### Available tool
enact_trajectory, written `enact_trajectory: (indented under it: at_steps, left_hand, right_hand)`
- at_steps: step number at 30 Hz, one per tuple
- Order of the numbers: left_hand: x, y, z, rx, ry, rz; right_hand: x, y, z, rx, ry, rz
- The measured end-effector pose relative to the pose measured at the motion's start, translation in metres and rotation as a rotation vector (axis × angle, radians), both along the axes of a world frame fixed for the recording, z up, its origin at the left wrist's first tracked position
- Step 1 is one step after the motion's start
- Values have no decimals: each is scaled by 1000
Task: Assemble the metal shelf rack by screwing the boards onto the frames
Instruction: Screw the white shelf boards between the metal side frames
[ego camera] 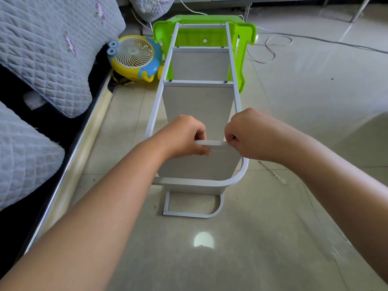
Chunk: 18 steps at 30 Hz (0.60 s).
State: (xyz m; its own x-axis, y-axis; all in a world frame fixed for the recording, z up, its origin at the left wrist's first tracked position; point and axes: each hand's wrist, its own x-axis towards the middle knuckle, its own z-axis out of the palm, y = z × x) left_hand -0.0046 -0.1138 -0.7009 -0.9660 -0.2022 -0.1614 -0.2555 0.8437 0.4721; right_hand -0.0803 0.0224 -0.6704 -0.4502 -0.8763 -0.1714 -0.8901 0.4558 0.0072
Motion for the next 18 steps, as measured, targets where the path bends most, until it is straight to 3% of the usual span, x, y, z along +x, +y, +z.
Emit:
enact_trajectory:
  at_steps: [13, 18]
  left_hand:
    - [0, -1, -5, -4, -1, 24]
    - [-1, -2, -5, -24, 17, 17]
  right_hand:
    - [5, -8, 1, -38, -83, -137]
    - [-9, 3, 2, -67, -272, -120]
